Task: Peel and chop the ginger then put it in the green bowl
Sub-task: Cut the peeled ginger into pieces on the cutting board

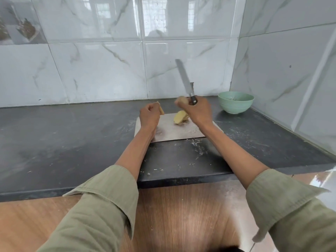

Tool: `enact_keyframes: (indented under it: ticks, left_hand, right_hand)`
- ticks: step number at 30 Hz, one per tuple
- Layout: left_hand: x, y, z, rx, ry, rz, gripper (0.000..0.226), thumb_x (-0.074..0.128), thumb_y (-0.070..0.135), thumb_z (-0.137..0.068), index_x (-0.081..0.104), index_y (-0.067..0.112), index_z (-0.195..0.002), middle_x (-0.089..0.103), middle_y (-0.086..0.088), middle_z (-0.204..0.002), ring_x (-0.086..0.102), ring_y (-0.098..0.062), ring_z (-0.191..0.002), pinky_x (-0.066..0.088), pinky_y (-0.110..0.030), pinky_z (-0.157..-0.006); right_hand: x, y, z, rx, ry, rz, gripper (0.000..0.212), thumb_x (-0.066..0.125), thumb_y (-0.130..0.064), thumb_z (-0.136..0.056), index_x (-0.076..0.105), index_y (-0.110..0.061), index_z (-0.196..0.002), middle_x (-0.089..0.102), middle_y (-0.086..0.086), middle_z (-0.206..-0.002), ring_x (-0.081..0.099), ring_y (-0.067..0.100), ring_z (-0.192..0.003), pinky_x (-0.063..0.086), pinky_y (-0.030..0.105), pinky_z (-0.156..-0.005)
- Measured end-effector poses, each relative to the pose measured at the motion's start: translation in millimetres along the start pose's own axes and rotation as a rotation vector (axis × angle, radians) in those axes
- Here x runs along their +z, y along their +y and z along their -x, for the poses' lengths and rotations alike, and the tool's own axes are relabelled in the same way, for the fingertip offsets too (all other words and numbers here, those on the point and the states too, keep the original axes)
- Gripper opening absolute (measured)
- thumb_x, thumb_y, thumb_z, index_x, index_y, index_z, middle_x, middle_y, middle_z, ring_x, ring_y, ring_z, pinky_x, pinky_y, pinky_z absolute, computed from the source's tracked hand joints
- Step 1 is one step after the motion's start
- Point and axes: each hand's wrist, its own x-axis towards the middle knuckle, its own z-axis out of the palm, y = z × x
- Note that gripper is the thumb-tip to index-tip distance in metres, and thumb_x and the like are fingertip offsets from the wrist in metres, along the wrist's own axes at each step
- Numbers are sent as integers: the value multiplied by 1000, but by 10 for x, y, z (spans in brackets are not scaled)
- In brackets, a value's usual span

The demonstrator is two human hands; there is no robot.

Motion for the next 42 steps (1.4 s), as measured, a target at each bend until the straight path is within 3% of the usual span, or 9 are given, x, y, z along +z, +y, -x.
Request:
enact_keyframes:
  ticks: [3, 7, 11, 16, 22, 27, 32, 37, 42]
  left_hand:
    - [44, -9, 17, 43, -41, -70, 40, 58, 30, -91, 63, 22, -53, 63, 6, -60, 57, -13, -65, 51, -32, -76]
    - [86, -44, 36, 182, -110, -203, 19, 60, 32, -96, 72, 23, -85, 70, 8, -68, 64, -7, -78, 49, -28, -80]
    - [76, -61, 20, 287, -159, -351, 10, 63, 34, -95, 72, 32, -95, 73, 3, -93, 66, -8, -86, 50, -25, -81]
    - [31, -18, 77, 394, -213, -490, 16, 66, 28, -94, 76, 29, -107, 64, 6, -106, 59, 2, -85, 38, -5, -71]
    - [-45, -14, 89, 439, -292, -644, 24, 68, 21, -89, 76, 24, -111, 60, 6, -106, 60, -10, -92, 46, -25, -79]
    - [-118, 2, 82, 422, -332, -723, 26, 67, 23, -85, 75, 29, -110, 67, 11, -107, 63, -11, -95, 51, -32, -85]
    - [-146, -13, 51, 354, -383, -734, 23, 76, 34, -84, 75, 31, -107, 69, 14, -107, 65, -8, -96, 53, -32, -88]
    - [-193, -12, 25, 325, -355, -692, 19, 78, 27, -83, 78, 24, -101, 72, 9, -98, 69, -12, -94, 50, -23, -78]
    - [-236, 25, 34, 294, -356, -671, 27, 88, 36, -76, 81, 20, -96, 76, 9, -89, 69, -3, -82, 49, -14, -73]
  right_hand:
    - [-279, 192, -190, -2, 67, 33, 35, 82, -52, -76, 59, -25, -70, 56, -14, -63, 51, 5, -59, 39, 28, -58]
    - [-391, 551, -415, 92, 20, 231, 37, 83, -50, -73, 60, -21, -71, 61, -6, -68, 60, 17, -67, 40, 31, -58]
    - [-316, 704, -484, 126, -111, 429, 41, 84, -48, -74, 72, -17, -96, 71, 2, -89, 68, 23, -84, 45, 31, -63]
    - [-314, 669, -460, 129, -162, 453, 38, 85, -47, -72, 69, -19, -91, 69, 3, -91, 66, 22, -83, 38, 29, -56]
    - [-337, 624, -413, 123, -154, 349, 37, 80, -55, -75, 72, -21, -89, 70, -3, -79, 66, 17, -76, 43, 30, -59]
    - [-340, 545, -352, 124, -97, 306, 45, 64, -62, -88, 58, -21, -70, 59, -3, -66, 57, 18, -65, 37, 31, -56]
    - [-370, 329, -254, 6, 68, 232, 46, 50, -40, -102, 44, -18, -62, 46, -1, -63, 41, 15, -56, 29, 32, -54]
    - [-133, 77, 17, -7, -112, 132, 36, 43, -27, -106, 66, -1, -95, 57, 1, -73, 49, 15, -60, 39, 33, -57]
    - [131, 15, 432, 35, -197, 207, 21, 50, -26, -97, 55, -25, -117, 70, 7, -98, 67, 27, -89, 54, 42, -82]
